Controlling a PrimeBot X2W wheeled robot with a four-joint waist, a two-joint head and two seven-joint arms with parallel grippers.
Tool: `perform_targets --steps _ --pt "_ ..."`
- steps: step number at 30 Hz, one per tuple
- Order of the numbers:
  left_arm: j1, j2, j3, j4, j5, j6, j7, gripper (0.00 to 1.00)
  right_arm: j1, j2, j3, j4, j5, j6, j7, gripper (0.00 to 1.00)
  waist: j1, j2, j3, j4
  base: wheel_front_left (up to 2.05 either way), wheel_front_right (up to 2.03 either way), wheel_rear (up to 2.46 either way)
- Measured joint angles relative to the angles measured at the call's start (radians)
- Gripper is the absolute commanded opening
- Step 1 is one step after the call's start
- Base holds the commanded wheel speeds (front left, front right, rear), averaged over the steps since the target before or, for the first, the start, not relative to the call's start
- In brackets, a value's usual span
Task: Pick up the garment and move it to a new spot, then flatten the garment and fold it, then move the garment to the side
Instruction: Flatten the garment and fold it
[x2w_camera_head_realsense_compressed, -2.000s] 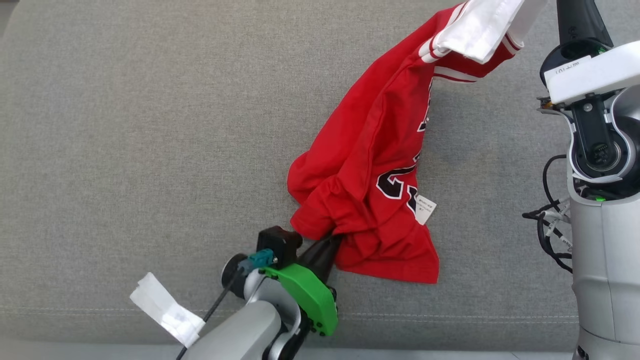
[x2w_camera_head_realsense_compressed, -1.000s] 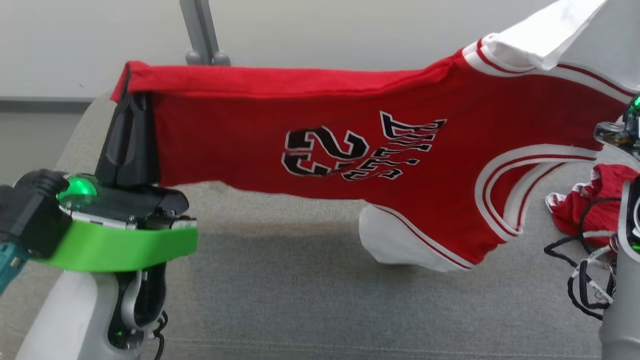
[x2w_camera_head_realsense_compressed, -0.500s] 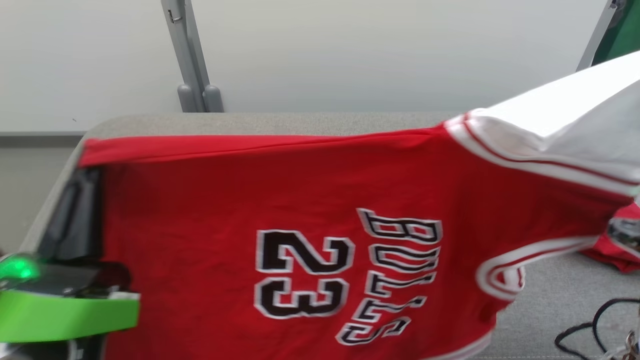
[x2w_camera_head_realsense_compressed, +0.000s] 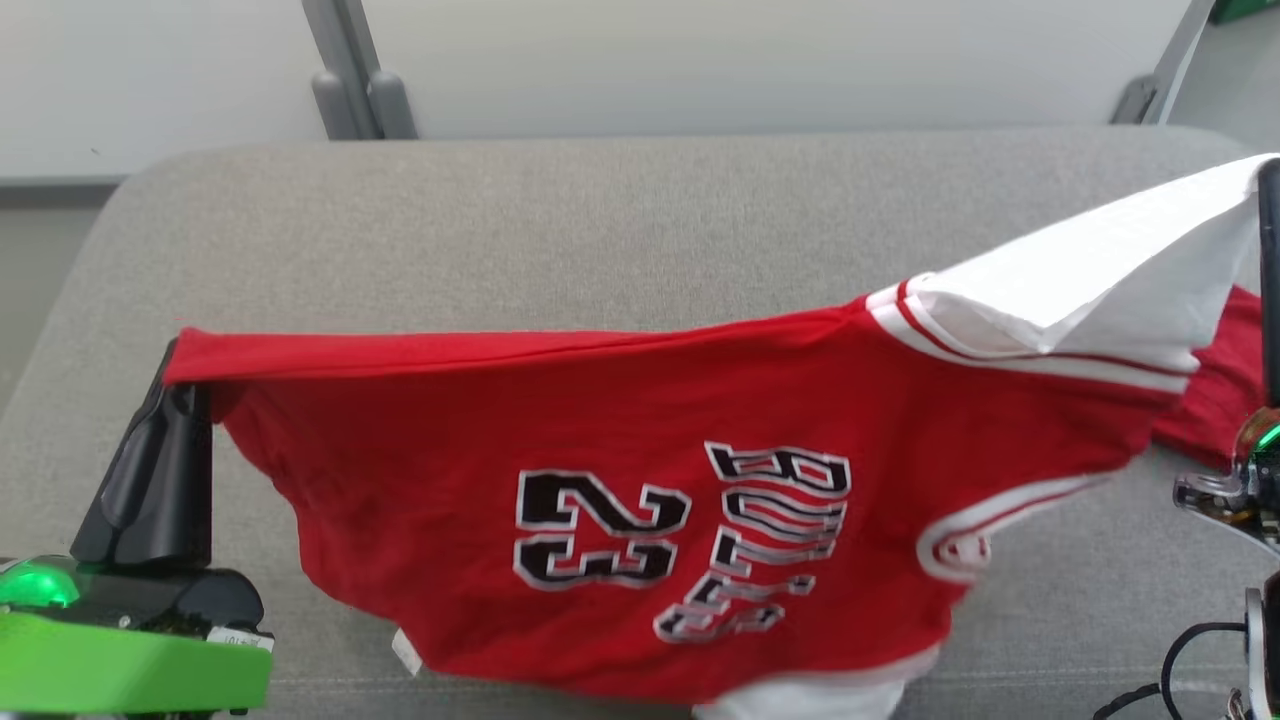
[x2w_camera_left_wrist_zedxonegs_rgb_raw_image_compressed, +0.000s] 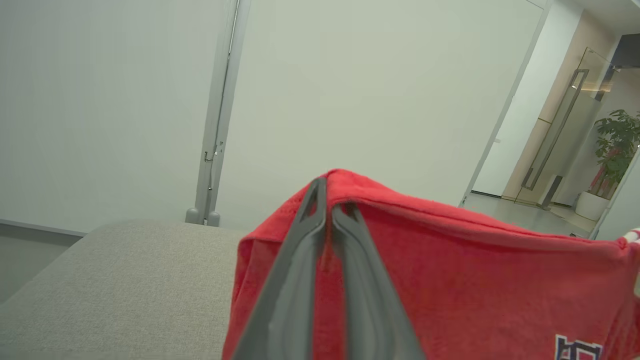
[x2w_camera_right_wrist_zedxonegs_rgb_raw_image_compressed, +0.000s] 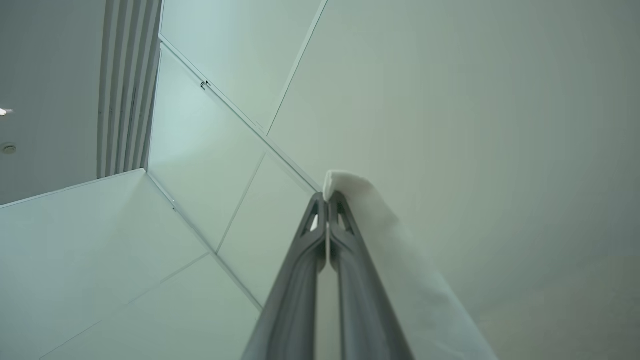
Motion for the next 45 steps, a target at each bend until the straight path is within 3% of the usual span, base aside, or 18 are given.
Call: perform_targets --steps 4,11,18,25,39,42,44,45 --pt "-0.006 0.008 -0.006 0.043 0.0 0.0 0.038 0.12 -0.005 0.0 -0.021 0.047 -0.013 0.0 -0.006 0.0 0.0 0.0 0.04 -0.001 0.0 0.0 0.0" --pt "-0.168 0.05 -0.051 0.17 -0.013 0.0 0.109 0.02 -0.114 0.001 -0.05 0.217 -0.057 0.0 -0.008 0.0 0.0 0.0 0.136 0.0 0.0 0.0 0.0" --pt "-0.408 0.082 -0.097 0.322 -0.015 -0.041 0.16 0.0 -0.335 -0.001 -0.054 0.393 -0.146 0.0 -0.001 0.0 0.0 0.0 0.235 0.007 0.0 0.0 0.0" --pt "-0.647 0.077 -0.128 0.497 -0.004 -0.087 0.177 0.0 -0.565 -0.007 -0.038 0.584 -0.263 0.0 0.005 0.0 0.0 0.0 0.335 0.016 0.0 0.0 0.0" --pt "-1.016 0.079 -0.153 0.787 0.073 -0.116 0.189 0.0 -0.998 -0.028 -0.049 0.844 -0.461 0.0 0.023 0.0 0.0002 0.0 0.553 0.025 0.0 0.0 0.0" --pt "-1.071 0.078 -0.154 0.83 0.077 -0.116 0.188 0.09 -1.064 -0.035 -0.036 0.88 -0.495 0.0 0.032 0.0 0.0002 0.0 0.596 0.025 0.0 0.0 0.0" --pt "-1.106 0.075 -0.152 0.854 0.078 -0.116 0.183 0.28 -1.102 -0.034 -0.034 0.903 -0.515 0.0 0.032 0.0 0.0002 0.0 0.625 0.024 0.0 0.0 0.0" --pt "-1.123 0.072 -0.153 0.865 0.078 -0.116 0.179 0.35 -1.119 -0.033 -0.033 0.913 -0.523 0.0 0.032 0.06 0.0002 0.0 0.64 0.024 0.0 0.0 0.0"
